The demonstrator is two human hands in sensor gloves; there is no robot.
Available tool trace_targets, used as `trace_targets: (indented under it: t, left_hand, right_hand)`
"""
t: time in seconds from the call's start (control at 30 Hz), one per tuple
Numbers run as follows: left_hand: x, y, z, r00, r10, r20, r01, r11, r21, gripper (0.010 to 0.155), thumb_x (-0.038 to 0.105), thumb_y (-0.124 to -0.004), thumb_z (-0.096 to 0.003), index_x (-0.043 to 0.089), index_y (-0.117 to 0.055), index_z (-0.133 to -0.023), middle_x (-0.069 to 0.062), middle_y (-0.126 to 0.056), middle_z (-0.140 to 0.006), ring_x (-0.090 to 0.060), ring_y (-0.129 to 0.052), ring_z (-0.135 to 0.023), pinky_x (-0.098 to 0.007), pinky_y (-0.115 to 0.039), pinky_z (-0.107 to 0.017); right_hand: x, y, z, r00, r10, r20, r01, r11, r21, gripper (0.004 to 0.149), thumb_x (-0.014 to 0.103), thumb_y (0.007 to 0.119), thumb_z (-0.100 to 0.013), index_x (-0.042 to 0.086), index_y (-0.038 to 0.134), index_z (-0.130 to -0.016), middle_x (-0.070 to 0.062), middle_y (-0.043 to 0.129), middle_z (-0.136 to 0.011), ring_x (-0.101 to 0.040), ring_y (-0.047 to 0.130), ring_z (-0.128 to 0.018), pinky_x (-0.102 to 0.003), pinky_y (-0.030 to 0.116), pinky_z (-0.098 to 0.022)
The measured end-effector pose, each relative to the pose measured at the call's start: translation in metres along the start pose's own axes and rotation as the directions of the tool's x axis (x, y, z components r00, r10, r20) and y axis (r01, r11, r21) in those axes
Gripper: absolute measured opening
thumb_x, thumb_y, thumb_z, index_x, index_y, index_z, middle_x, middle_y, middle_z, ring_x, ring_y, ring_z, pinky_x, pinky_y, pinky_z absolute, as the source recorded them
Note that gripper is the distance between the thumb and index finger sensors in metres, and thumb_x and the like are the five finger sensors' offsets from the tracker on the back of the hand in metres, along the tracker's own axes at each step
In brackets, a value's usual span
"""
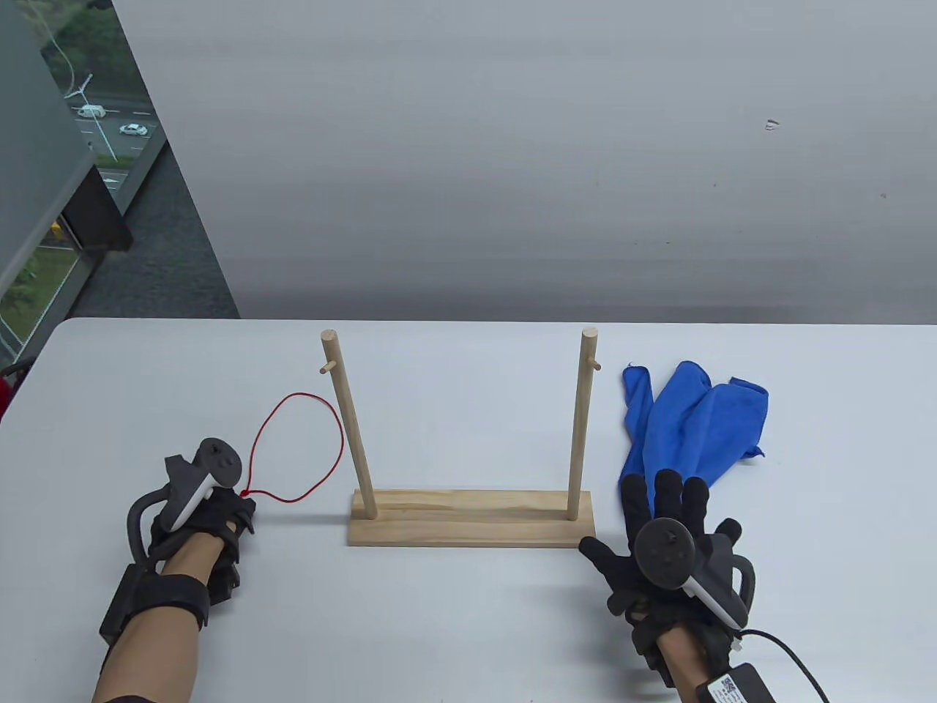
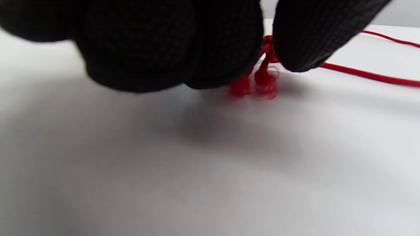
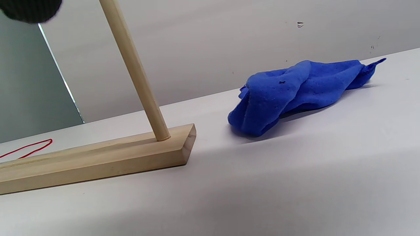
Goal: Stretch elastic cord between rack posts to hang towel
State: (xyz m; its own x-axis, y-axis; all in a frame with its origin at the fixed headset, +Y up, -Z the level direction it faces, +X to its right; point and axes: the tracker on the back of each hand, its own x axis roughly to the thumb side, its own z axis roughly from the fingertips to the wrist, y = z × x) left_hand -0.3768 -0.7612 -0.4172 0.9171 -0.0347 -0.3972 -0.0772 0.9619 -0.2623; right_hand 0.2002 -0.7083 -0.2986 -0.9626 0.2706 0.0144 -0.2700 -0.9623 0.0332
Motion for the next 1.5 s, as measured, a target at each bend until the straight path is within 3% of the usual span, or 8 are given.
trace_targets:
  t: [0.47, 0.67, 1.03, 1.5]
  left_hand:
    - [0.003, -0.005, 0.000, 0.999, -0.040, 0.025, 0.039, 0.999, 0.021, 0.047, 0.047, -0.085, -0.0438, 0.009, -0.088, -0.072, 0.011, -0.101, -0.029, -0.017, -0.104, -0.014, -0.037, -0.090, -0.018]
    - [-0.001, 0.000, 0.007, 0.999, -0.027, 0.041, 0.023, 0.995, 0.099, 0.046, 0.047, -0.085, -0.0440, 0.011, -0.088, -0.072, 0.012, -0.100, -0.027, -0.017, -0.105, -0.013, -0.037, -0.090, -0.018]
    - [-0.011, 0.039, 0.039, 0.994, 0.023, 0.109, -0.053, 0.956, 0.289, 0.046, 0.048, -0.084, -0.0441, 0.013, -0.087, -0.072, 0.012, -0.101, -0.028, -0.019, -0.106, -0.014, -0.039, -0.091, -0.020]
    - [-0.002, 0.105, 0.106, 0.968, -0.039, 0.249, -0.104, 0.838, 0.535, 0.045, 0.048, -0.084, -0.0444, 0.013, -0.087, -0.072, 0.012, -0.101, -0.028, -0.019, -0.107, -0.014, -0.039, -0.091, -0.020]
  right_hand:
    - [-0.001, 0.000, 0.000, 1.000, -0.001, -0.003, 0.001, 1.000, 0.001, 0.093, 0.081, 0.056, -0.043, 0.033, 0.005, -0.104, -0.010, -0.011, -0.106, -0.045, -0.010, -0.098, -0.078, 0.002, -0.052]
    - [-0.002, 0.001, 0.000, 1.000, -0.006, -0.003, 0.006, 1.000, -0.001, 0.093, 0.081, 0.056, -0.043, 0.033, 0.005, -0.104, -0.010, -0.011, -0.106, -0.045, -0.010, -0.098, -0.078, 0.002, -0.052]
    - [-0.001, 0.002, -0.001, 1.000, 0.000, 0.004, 0.000, 1.000, 0.001, 0.094, 0.081, 0.056, -0.042, 0.033, 0.004, -0.104, -0.010, -0.011, -0.106, -0.045, -0.010, -0.098, -0.078, 0.002, -0.052]
    - [0.000, 0.002, 0.000, 1.000, -0.009, 0.010, 0.009, 1.000, -0.006, 0.093, 0.081, 0.056, -0.042, 0.033, 0.004, -0.104, -0.010, -0.012, -0.105, -0.045, -0.010, -0.098, -0.078, 0.002, -0.052]
